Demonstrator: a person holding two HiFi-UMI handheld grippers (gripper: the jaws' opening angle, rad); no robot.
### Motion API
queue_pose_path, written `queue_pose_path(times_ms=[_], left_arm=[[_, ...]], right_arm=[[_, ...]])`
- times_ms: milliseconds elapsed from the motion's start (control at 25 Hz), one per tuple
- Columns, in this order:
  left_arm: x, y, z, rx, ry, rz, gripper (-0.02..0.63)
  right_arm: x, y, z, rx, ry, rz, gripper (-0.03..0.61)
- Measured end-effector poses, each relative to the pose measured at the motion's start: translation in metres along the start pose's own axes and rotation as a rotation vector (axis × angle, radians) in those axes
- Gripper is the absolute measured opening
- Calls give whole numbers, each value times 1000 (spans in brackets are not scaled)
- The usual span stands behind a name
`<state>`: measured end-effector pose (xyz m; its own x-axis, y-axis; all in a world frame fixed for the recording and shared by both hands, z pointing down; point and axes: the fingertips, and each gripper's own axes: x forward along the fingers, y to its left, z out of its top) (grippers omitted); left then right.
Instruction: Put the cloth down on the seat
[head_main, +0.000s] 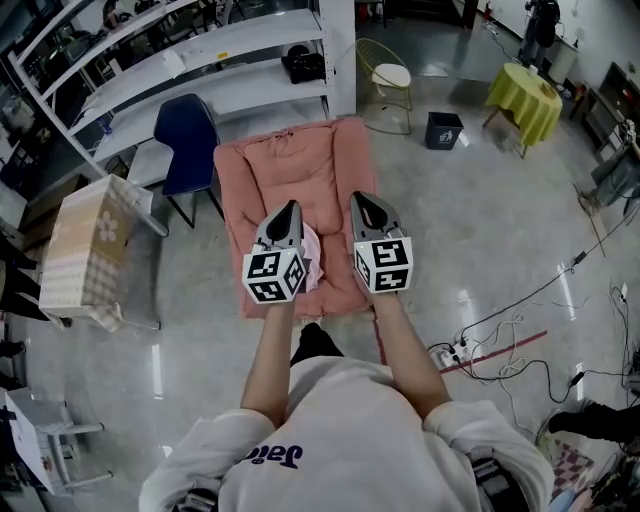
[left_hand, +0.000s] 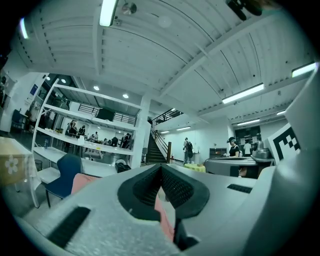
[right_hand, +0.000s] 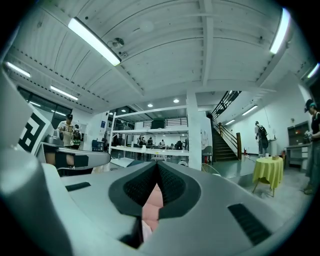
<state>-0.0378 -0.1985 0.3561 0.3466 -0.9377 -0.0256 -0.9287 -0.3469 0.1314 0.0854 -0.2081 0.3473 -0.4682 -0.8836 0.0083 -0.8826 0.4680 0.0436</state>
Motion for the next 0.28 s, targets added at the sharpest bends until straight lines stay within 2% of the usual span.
queue_pose_path(times_ms=[280], left_arm=[[13,-18,-6,-3,7,-41,14]], right_arm=[[-2,-19,-18,37,37,-3,14]])
